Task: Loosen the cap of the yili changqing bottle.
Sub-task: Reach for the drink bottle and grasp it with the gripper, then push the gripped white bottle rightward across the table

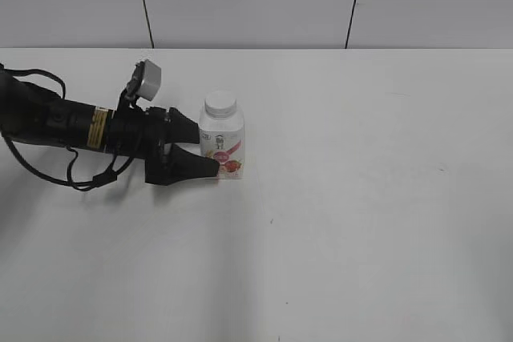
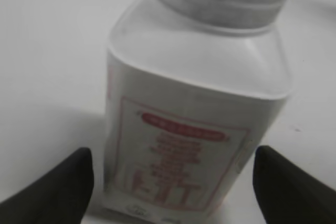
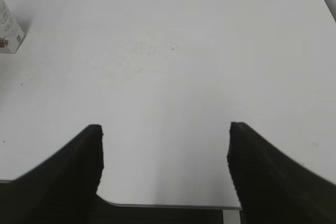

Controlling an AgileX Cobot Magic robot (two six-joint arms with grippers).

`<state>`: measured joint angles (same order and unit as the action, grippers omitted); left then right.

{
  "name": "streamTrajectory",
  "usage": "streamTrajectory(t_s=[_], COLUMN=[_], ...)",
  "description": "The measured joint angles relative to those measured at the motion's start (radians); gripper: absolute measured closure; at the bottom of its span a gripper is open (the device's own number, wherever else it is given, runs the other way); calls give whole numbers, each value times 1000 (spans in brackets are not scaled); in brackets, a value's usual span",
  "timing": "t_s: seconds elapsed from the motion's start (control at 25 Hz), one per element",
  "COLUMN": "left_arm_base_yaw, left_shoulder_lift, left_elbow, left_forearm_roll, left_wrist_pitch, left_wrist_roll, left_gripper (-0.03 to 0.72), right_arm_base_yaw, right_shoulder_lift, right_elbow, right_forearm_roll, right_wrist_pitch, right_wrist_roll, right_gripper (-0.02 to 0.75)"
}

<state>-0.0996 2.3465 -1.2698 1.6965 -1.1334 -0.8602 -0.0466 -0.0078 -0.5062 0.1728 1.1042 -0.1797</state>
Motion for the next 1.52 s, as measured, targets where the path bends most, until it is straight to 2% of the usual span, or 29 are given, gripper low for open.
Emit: streamTrajectory(t_s=[0.56,0.92,1.08,1.52], left_arm_base_yaw=[-38,-38,-41,-144], left_shoulder_lift=[84,84,84,43], left_elbow=[-92,-93,-93,-93], left_forearm_roll=[4,4,4,-41], left_wrist_pitch=[-30,-21,-20,2], left_wrist_roll=[-1,5,7,-75], left_gripper=[125,255,260,265], right_arm_base_yaw=[0,0,0,0], right_shoulder_lift=[0,0,0,0], right_elbow=[0,0,0,0], right_forearm_roll=[0,0,0,0], right_wrist_pitch=[0,0,0,0], right_wrist_roll=[0,0,0,0], right_gripper=[157,157,157,157])
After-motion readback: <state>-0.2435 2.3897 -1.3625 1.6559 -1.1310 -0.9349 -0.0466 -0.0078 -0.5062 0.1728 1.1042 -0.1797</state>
